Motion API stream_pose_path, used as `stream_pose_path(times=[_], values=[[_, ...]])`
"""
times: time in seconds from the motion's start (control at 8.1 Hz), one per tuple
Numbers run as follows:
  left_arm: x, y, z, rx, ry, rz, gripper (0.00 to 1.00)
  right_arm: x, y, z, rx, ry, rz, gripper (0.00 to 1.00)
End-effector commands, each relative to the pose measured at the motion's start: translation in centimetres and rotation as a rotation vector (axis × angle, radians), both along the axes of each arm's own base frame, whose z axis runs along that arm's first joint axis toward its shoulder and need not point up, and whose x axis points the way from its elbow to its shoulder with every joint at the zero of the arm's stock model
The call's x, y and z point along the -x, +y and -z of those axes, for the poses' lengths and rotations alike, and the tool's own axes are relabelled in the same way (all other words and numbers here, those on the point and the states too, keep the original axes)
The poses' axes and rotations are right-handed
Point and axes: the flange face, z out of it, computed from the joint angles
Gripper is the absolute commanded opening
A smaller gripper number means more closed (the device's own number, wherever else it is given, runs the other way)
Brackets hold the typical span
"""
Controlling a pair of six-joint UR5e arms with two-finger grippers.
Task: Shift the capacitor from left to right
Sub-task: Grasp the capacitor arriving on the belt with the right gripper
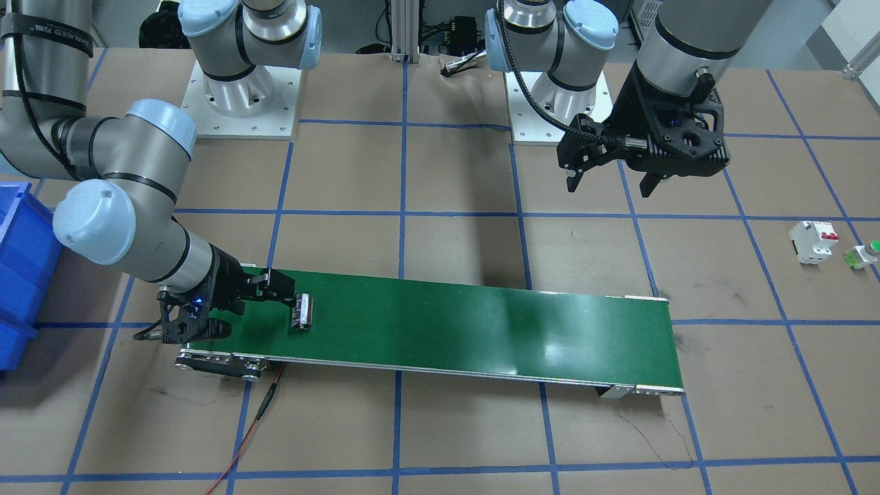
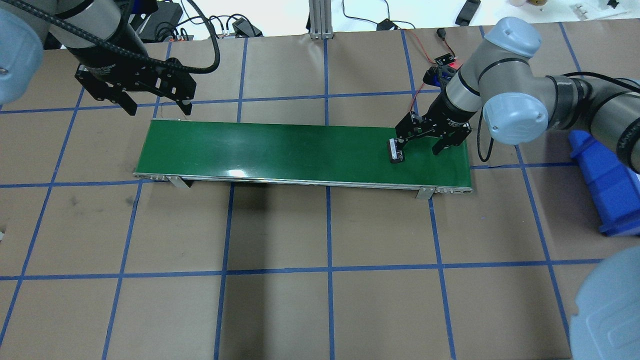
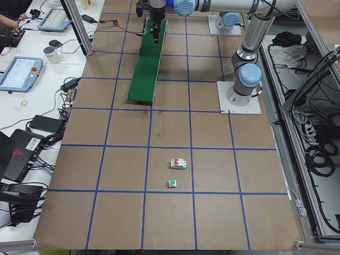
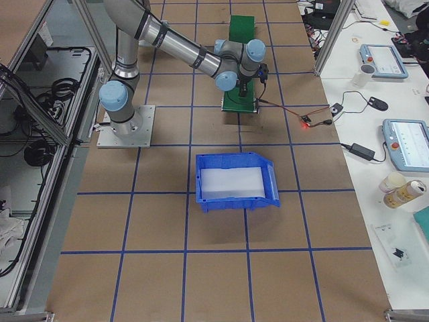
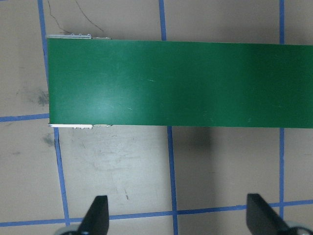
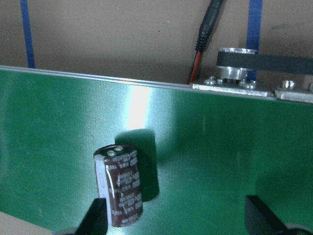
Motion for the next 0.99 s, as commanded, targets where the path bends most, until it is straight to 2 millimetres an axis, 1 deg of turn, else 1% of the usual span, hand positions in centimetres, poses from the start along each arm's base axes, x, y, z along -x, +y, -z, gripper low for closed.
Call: stream_pose_path(times=[0.0,0.12,0.25,0.37,0.49,0.62,0.86], values=[[-0.01,-0.01,0.04,0.000,-0.001,-0.001,1.00,-0.08,0.05,0.13,-0.003,-0.001,0.001,1.00],[0.01,-0.03,-0.04,0.001,0.001,-0.001,1.00,-0.03,0.05,0.15,-0.004,0.005,0.000,0.98],[0.01,0.03,-0.12,0.003,0.001,0.001,1.00,0.03,0.03,0.24,0.000,0.010,-0.013,0.62],[-0.01,0.03,-0.12,0.003,-0.001,0.001,1.00,0.13,0.05,0.27,-0.003,0.011,-0.012,0.23],[0.01,0.04,-0.04,0.001,0.001,0.001,1.00,0.15,0.02,0.22,-0.004,0.012,-0.011,0.10],[-0.01,0.03,-0.12,0.003,-0.001,0.001,1.00,0.34,0.00,0.22,-0.005,0.032,-0.010,0.00],[-0.01,0.04,-0.04,0.001,-0.001,0.001,1.00,0.40,-0.07,-0.07,-0.004,0.039,0.003,0.00]])
